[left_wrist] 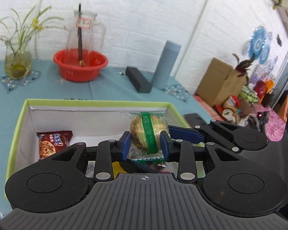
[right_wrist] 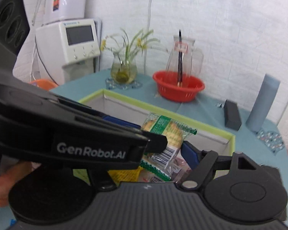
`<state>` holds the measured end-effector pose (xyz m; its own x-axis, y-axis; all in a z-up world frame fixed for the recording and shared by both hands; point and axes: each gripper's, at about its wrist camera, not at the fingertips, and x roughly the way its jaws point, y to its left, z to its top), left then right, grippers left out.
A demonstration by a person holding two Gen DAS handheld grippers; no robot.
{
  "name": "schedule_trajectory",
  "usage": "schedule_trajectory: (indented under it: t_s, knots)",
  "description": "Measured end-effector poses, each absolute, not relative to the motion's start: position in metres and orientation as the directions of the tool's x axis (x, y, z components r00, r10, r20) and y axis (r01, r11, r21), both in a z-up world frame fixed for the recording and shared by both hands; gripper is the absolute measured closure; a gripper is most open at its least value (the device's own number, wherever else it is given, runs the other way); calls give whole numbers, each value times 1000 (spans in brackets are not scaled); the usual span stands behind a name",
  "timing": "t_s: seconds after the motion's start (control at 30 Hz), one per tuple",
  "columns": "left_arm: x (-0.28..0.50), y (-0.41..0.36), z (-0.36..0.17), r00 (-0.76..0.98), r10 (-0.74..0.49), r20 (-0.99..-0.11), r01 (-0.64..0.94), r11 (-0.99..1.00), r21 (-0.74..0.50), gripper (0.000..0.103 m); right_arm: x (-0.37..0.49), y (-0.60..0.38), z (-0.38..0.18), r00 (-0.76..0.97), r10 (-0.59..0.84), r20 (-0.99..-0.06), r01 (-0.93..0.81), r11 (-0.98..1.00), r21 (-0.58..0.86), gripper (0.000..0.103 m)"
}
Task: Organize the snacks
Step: 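Carry the green-striped cake packet into the box and release, then grasp the small green snack packet with the left gripper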
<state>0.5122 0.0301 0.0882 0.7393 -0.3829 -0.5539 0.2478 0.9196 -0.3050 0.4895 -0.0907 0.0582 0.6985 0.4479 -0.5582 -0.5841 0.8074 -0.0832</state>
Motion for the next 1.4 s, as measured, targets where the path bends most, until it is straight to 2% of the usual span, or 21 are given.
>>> schedule_trajectory:
  t_s: [0.1,0.13,0.2,0.33,0.53,0.67,0.8,0.9,0.97,1.07,1.23,1.3,1.4]
  knots:
    - [526,29,71,739,-350,-575,243,935,-258,83,501,-88,44,669,452,-590,-593,803,-57,26]
    - [525,31,71,747,-347,-567,244,936,-252,75,501,-88,43,679,443,-585,-587,807,-70,25]
    - [518,35,77,759,-355,-546,245,932,-266,68,498,-90,48,691,443,-571,-583,809,-77,16]
    - [485,38,101,801,-351,-485,257,933,-251,55,466,-105,77,725,477,-497,-584,808,-77,12]
    - [409,40,120,813,-401,-422,307,911,-276,43,367,-137,101,744,545,-388,-612,788,-67,11]
    - [352,35,106,799,-425,-426,318,899,-300,42,291,-141,82,710,582,-396,-644,765,-30,10]
    - [306,28,72,747,-457,-482,321,884,-340,42,250,-144,38,685,536,-493,-609,793,17,10]
    - [289,22,49,717,-468,-516,309,878,-366,43,248,-148,3,652,498,-572,-556,827,87,10]
    - [289,17,41,698,-471,-539,303,877,-373,45,253,-147,-9,640,492,-591,-544,832,104,10]
    - [298,7,35,669,-493,-556,331,868,-371,51,261,-138,-17,656,454,-603,-534,844,55,11]
    - [316,0,23,558,-594,-579,389,804,-451,71,268,-127,-24,627,469,-622,-579,815,30,10]
    - [315,2,18,510,-628,-588,403,778,-482,75,262,-127,-22,613,477,-630,-598,801,26,10]
    - [304,5,16,481,-647,-592,426,763,-486,74,246,-128,-20,590,501,-633,-618,785,46,9]
